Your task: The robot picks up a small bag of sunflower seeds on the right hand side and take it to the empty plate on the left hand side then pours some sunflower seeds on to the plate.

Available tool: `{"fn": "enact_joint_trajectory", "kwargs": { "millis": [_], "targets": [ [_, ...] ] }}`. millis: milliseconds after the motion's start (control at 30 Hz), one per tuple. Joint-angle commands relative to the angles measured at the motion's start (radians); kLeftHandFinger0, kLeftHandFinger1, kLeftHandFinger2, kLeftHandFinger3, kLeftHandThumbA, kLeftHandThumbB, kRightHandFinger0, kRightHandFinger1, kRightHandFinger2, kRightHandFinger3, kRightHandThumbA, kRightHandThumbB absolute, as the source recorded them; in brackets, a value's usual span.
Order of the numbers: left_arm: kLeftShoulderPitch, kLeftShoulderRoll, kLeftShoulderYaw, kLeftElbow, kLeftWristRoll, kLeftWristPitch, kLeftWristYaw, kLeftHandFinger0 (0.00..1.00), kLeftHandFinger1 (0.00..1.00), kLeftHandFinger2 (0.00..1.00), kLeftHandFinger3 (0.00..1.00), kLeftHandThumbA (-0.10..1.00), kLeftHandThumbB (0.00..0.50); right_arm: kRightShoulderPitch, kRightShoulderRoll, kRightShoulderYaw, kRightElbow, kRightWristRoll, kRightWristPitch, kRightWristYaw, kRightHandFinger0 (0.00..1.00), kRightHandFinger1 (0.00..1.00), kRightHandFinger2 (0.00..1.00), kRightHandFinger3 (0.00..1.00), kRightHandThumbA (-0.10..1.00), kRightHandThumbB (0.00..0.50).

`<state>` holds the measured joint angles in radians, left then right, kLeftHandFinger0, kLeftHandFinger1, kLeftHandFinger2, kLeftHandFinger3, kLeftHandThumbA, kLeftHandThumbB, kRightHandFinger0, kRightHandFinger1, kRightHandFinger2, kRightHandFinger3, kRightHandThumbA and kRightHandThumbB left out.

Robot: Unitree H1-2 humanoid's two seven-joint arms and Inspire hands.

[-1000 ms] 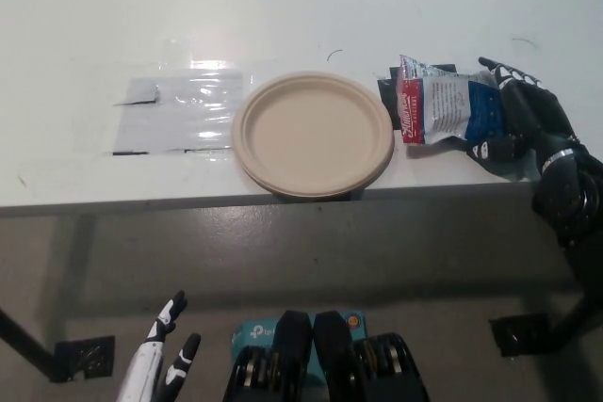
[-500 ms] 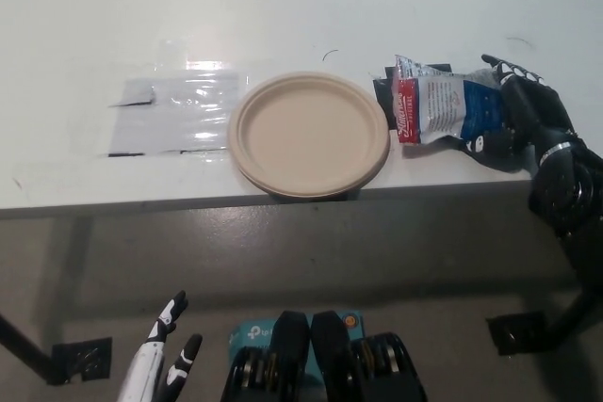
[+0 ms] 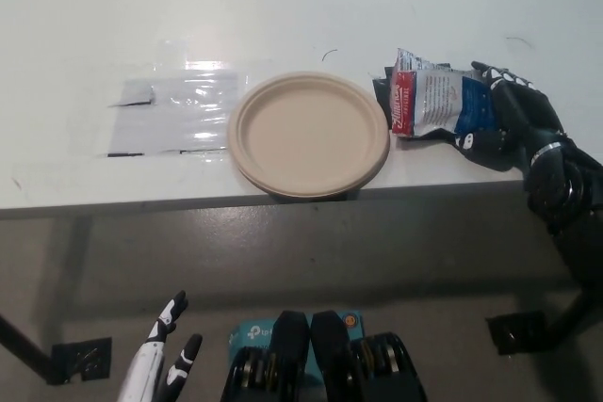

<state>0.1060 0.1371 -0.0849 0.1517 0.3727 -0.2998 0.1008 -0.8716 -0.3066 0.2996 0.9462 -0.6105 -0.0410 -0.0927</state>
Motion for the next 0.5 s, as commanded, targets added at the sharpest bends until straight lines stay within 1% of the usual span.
{"fn": "enact_joint_trajectory", "kwargs": {
  "millis": [0,167,200,400,433,467],
  "targets": [
    [-0.006,0.002,-0.002,-0.016,0.003,-0.024,0.013,1.0,1.0,1.0,1.0,1.0,0.136,-0.077,-0.005,0.017,-0.005,0.002,-0.045,-0.017,1.0,1.0,1.0,1.0,1.0,0.299],
    [-0.005,0.004,-0.003,-0.022,0.008,-0.019,0.012,1.0,1.0,1.0,1.0,1.0,0.136,-0.09,0.002,0.033,0.011,0.002,-0.044,-0.009,1.0,1.0,1.0,1.0,1.0,0.29],
    [-0.005,0.005,-0.003,-0.022,0.009,-0.021,0.012,1.0,1.0,1.0,1.0,1.0,0.129,-0.093,0.004,0.036,0.019,0.002,-0.046,-0.011,1.0,1.0,1.0,1.0,1.0,0.291],
    [-0.002,0.005,-0.002,-0.021,0.014,-0.026,0.019,1.0,1.0,1.0,1.0,1.0,0.127,-0.108,0.019,0.044,0.071,0.024,-0.045,0.015,1.0,1.0,1.0,1.0,1.0,0.299],
    [-0.002,0.005,-0.002,-0.022,0.013,-0.026,0.018,1.0,1.0,1.0,1.0,1.0,0.127,-0.11,0.023,0.036,0.082,0.038,-0.035,0.03,1.0,1.0,1.0,1.0,0.94,0.311],
    [0.002,0.005,-0.002,-0.023,0.012,-0.023,0.017,1.0,1.0,1.0,1.0,1.0,0.128,-0.113,0.03,0.032,0.095,0.045,-0.026,0.039,1.0,1.0,1.0,1.0,0.91,0.309]
  ]
}}
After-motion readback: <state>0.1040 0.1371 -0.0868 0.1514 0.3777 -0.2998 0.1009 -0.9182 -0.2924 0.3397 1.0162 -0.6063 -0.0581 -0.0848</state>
